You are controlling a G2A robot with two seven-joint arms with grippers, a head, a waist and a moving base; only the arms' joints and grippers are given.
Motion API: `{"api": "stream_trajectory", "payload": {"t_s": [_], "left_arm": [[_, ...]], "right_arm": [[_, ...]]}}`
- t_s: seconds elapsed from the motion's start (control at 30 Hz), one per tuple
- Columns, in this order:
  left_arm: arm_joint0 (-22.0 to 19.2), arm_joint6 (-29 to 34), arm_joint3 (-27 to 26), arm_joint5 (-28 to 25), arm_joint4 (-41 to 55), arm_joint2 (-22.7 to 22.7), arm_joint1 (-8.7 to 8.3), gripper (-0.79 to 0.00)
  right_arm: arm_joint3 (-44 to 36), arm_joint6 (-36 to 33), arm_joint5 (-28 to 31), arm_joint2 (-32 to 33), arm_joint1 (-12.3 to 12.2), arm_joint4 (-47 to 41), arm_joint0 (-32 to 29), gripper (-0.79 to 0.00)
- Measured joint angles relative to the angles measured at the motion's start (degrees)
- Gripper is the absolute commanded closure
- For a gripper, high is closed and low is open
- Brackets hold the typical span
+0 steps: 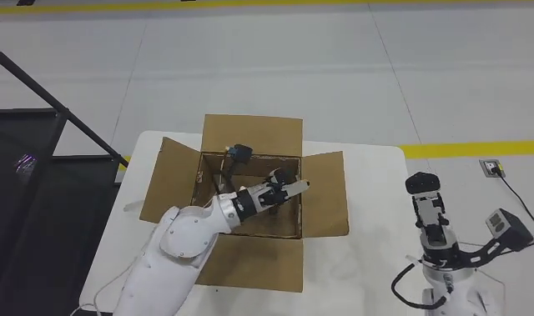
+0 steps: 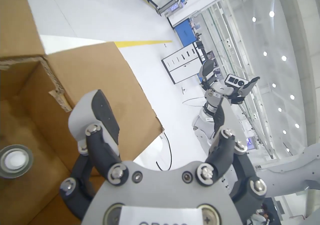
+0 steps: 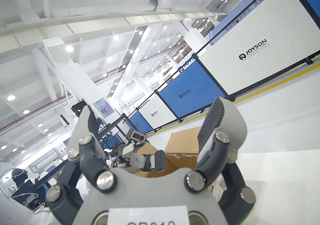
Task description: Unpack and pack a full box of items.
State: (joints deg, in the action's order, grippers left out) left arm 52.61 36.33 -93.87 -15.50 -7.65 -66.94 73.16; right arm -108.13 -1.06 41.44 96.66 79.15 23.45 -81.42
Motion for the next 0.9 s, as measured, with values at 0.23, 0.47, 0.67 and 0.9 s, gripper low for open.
{"api": "stream_trajectory", "payload": {"t_s": [0.23, 0.47, 0.67, 0.9], "left_arm": [[10.11, 1.22, -11.44, 0.58, 1.58, -14.90, -2.49, -0.785], [19.57, 0.47, -16.37, -1.03, 4.72, -28.40, -3.97, -0.785], [26.47, -0.35, -16.28, -3.72, 10.06, -38.23, -4.67, -0.785], [30.53, -0.33, -15.72, -5.64, 13.37, -42.84, -4.96, -0.785]], "right_arm": [[-0.18, -7.84, -6.15, -7.18, -0.19, 7.79, 8.34, -0.785], [5.99, -19.60, -14.35, -19.88, 0.35, 16.92, 20.94, -0.785], [14.74, -29.06, -21.67, -31.31, 1.80, 21.20, 31.83, -0.785], [20.78, -33.43, -22.43, -34.86, 2.83, 11.20, 37.39, -0.785]]}}
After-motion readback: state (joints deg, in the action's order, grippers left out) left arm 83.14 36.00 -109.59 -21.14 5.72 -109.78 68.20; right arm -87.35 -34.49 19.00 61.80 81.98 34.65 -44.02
